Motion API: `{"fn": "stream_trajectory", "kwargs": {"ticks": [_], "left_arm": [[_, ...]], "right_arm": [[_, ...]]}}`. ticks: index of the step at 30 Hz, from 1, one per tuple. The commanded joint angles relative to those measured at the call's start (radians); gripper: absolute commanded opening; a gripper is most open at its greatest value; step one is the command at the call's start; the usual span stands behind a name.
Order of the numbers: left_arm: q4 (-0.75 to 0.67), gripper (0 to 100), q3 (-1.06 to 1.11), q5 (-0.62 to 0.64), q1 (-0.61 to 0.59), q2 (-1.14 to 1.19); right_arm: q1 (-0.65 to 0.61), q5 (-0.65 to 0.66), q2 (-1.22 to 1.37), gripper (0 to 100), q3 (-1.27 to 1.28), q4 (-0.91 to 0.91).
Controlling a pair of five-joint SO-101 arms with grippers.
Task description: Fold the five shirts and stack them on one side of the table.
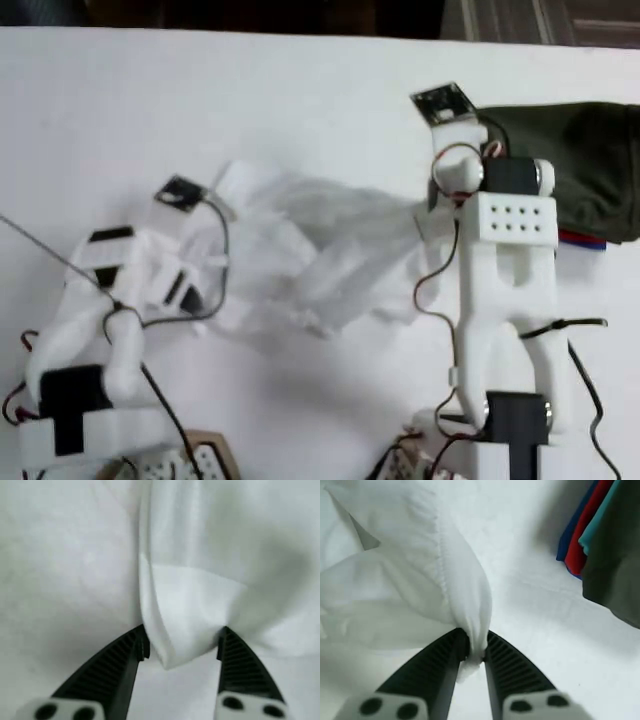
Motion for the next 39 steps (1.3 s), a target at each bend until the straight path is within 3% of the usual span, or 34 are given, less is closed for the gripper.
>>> {"fn": "stream_trajectory", "kwargs": {"ticks": [1,12,17,21,24,28,32,35,39], "left_arm": [[0.023,2,-0.070,-0.003,-0.009,0.005],[0.261,3,-0.137,0.072,-0.015,-0.370],[0.445,3,-0.226,0.072,-0.026,-0.578],[0.517,3,-0.229,0.066,-0.103,-0.684],[0.546,3,-0.173,0.028,-0.187,-0.703],[0.517,4,-0.022,-0.126,-0.275,-0.701],[0.471,16,0.119,-0.227,-0.325,-0.701],[0.425,24,0.162,-0.235,-0.356,-0.704],[0.391,23,0.108,-0.187,-0.368,-0.707]], "right_arm": [[0.005,0.005,-0.062,1.9,0.000,-0.018],[-0.013,-0.048,-0.062,1.9,0.144,-0.292],[-0.171,-0.087,-0.111,1.9,0.066,-0.228],[-0.321,-0.094,-0.174,1.9,0.017,-0.148],[-0.363,-0.095,-0.194,1.9,0.034,-0.090],[-0.352,-0.087,-0.209,1.9,0.137,-0.064],[-0.317,-0.074,-0.209,1.9,0.279,-0.074],[-0.274,-0.009,-0.209,1.9,0.384,-0.108],[-0.136,0.031,-0.209,1.9,0.494,-0.203]]}}
